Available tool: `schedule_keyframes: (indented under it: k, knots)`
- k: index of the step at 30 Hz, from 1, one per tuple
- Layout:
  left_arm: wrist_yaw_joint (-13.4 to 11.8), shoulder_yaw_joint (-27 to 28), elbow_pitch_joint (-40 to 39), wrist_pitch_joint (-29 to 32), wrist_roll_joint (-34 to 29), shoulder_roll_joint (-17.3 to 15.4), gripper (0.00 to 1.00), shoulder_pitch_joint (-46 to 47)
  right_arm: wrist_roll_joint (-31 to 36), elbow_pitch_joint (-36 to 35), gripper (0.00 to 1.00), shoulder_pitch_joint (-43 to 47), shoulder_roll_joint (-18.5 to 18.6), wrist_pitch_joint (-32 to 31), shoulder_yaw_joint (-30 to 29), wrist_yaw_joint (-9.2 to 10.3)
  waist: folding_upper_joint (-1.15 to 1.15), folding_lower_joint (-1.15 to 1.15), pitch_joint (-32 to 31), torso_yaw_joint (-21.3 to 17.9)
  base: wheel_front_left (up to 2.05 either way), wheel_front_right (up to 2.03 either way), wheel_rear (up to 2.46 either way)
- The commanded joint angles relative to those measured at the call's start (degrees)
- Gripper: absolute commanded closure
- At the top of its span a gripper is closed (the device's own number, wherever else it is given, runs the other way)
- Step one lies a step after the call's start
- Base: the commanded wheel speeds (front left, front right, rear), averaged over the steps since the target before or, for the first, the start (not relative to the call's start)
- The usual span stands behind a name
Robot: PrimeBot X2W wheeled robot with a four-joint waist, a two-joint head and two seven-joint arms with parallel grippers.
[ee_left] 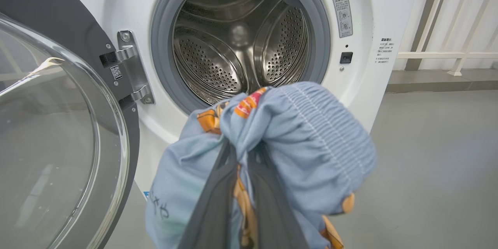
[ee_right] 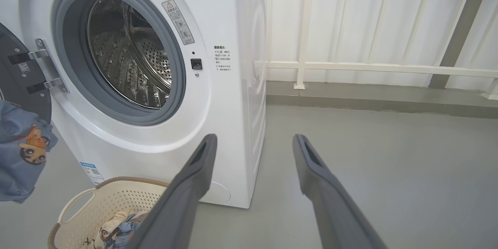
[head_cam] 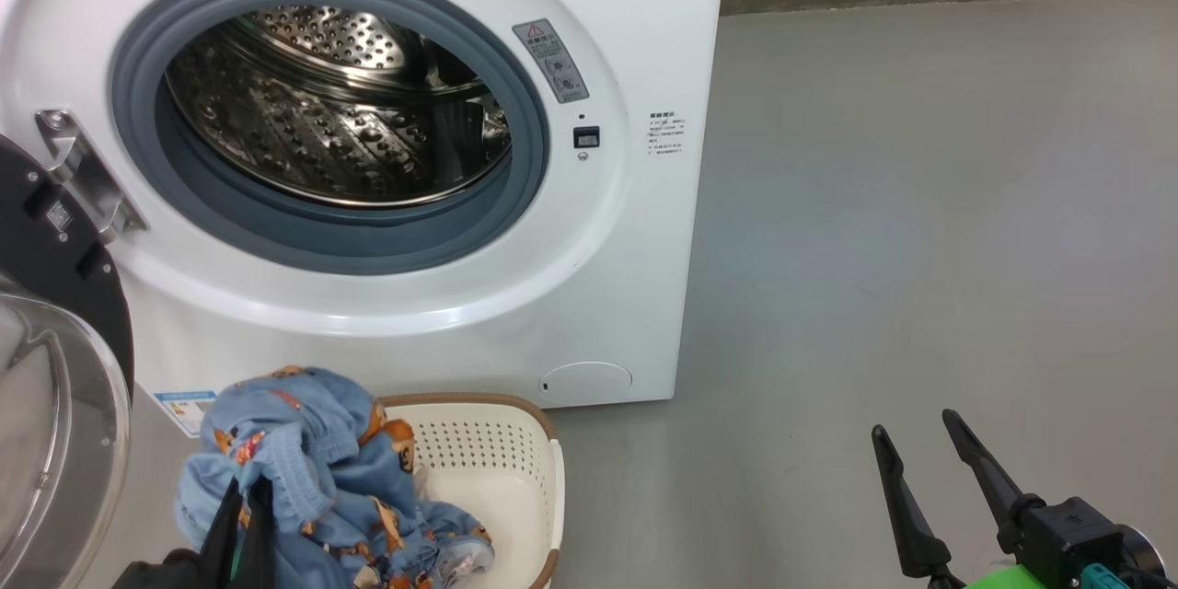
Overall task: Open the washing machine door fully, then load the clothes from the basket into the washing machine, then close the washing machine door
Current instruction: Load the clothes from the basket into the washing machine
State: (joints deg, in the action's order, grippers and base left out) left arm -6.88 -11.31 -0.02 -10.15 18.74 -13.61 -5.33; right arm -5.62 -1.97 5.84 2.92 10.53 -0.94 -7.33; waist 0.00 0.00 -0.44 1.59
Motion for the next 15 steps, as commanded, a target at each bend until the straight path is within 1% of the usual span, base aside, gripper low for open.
schedule_keyframes:
  k: [1,15]
  knots:
    - [-0.6,2.3,-1.9,0.1,-0.1,-1.3,1.0,1.1,0.7,-1.8,0.0,-0.4,0.2,-0.2,1.1,-0.16,0.0,0.0,-0.1,0.0,0.0,0.0,0.0]
    - [-0.8,1.8,-1.9,0.2,0.4,-1.5,1.0,1.3,0.5,-1.5,0.0,-0.7,0.0,-0.2,1.1,-0.16,0.0,0.0,0.0,0.2,0.0,0.0,0.0]
